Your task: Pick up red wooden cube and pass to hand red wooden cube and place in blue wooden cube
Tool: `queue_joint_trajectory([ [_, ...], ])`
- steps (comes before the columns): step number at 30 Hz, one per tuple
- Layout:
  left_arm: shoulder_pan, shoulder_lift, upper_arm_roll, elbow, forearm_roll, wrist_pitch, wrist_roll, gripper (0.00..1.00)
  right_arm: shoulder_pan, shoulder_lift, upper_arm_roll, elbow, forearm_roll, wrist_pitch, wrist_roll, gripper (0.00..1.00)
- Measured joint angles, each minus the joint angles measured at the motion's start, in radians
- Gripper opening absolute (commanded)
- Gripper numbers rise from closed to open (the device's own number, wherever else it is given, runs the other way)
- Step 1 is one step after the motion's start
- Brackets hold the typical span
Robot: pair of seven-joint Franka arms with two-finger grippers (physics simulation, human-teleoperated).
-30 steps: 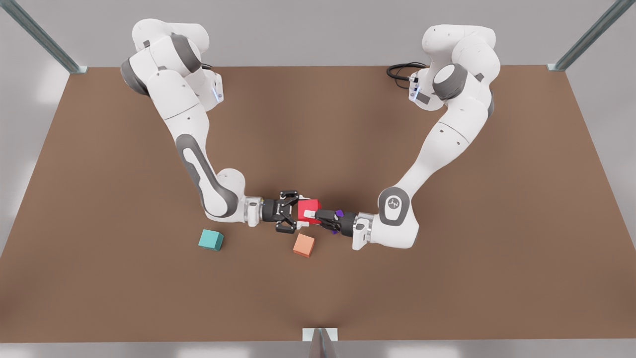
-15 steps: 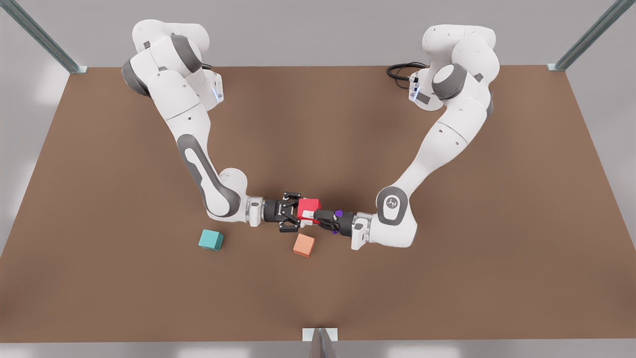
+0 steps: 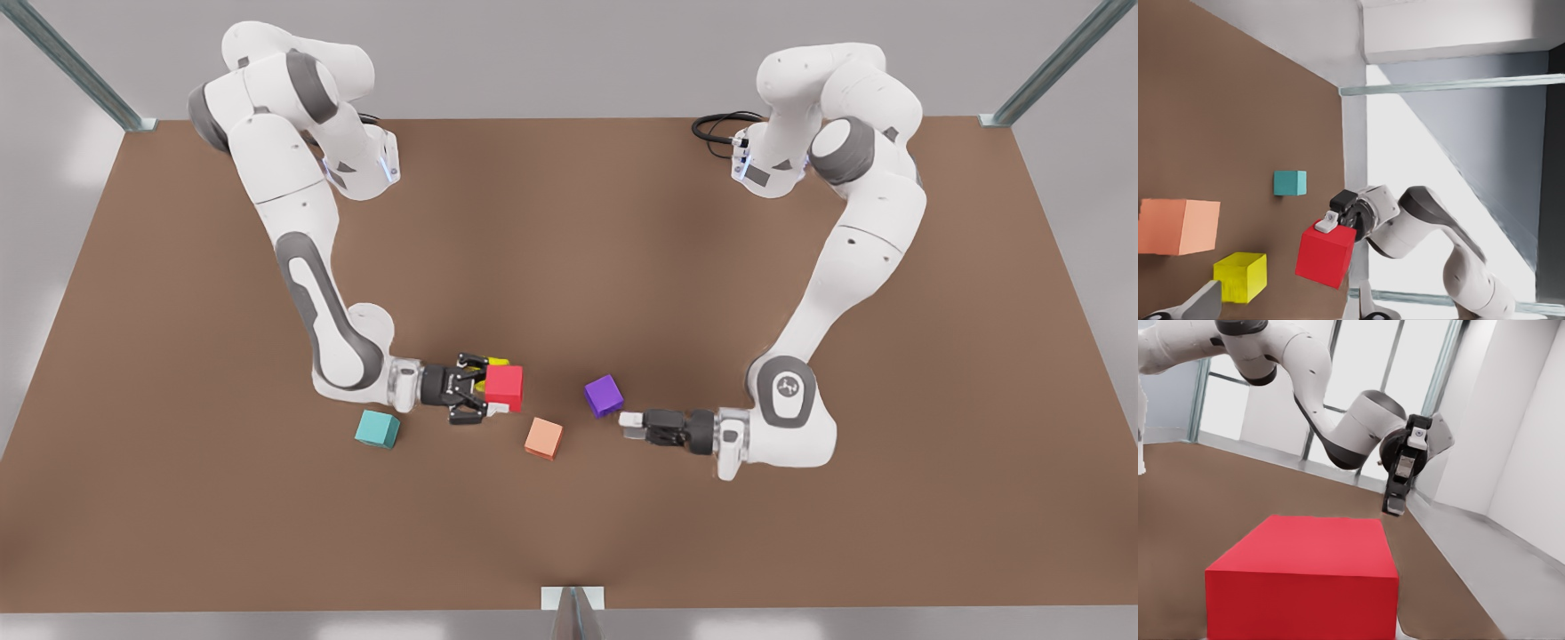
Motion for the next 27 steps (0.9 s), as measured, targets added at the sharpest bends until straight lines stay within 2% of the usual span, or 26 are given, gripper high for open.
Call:
queue_joint_trajectory([
  [3,0.197,-0.191,-0.005,0.038,0.492,-0.214,-0.024,1.00,0.005,-0.082,-0.097,-0.044,-0.316,0.016,0.083,0.64],
  [6,0.209,-0.268,-0.014,0.065,0.916,-0.465,-0.055,1.00,0.005,-0.116,-0.165,-0.006,-0.731,0.035,0.185,0.64],
  [7,0.192,-0.350,0.050,-0.011,0.983,-0.511,-0.067,1.00,0.005,-0.121,-0.173,0.006,-0.847,0.041,0.218,0.64],
  [8,0.074,-0.525,0.265,-0.208,0.975,-0.509,-0.077,1.00,0.006,-0.124,-0.181,0.016,-0.954,0.047,0.250,0.64],
  [9,-0.043,-0.658,0.433,-0.368,0.950,-0.490,-0.087,1.00,0.007,-0.128,-0.186,0.021,-1.049,0.051,0.281,0.64],
  [11,-0.146,-0.702,0.562,-0.400,0.928,-0.494,-0.104,1.00,0.007,-0.132,-0.191,0.026,-1.190,0.060,0.338,0.64],
  [16,-0.265,-0.672,0.606,-0.313,0.910,-0.514,-0.142,1.00,0.022,-0.126,-0.190,0.023,-1.354,0.104,0.467,0.65],
  [19,-0.233,-0.656,0.610,-0.243,0.871,-0.518,-0.159,1.00,0.025,-0.112,-0.189,0.019,-1.386,0.139,0.533,0.65],
  [21,-0.189,-0.645,0.607,-0.234,0.843,-0.517,-0.169,1.00,0.025,-0.101,-0.189,0.018,-1.399,0.164,0.571,0.65],
  [27,-0.197,-0.642,0.602,-0.231,0.842,-0.509,-0.192,1.00,0.028,-0.086,-0.188,0.023,-1.422,0.227,0.662,0.65],
])
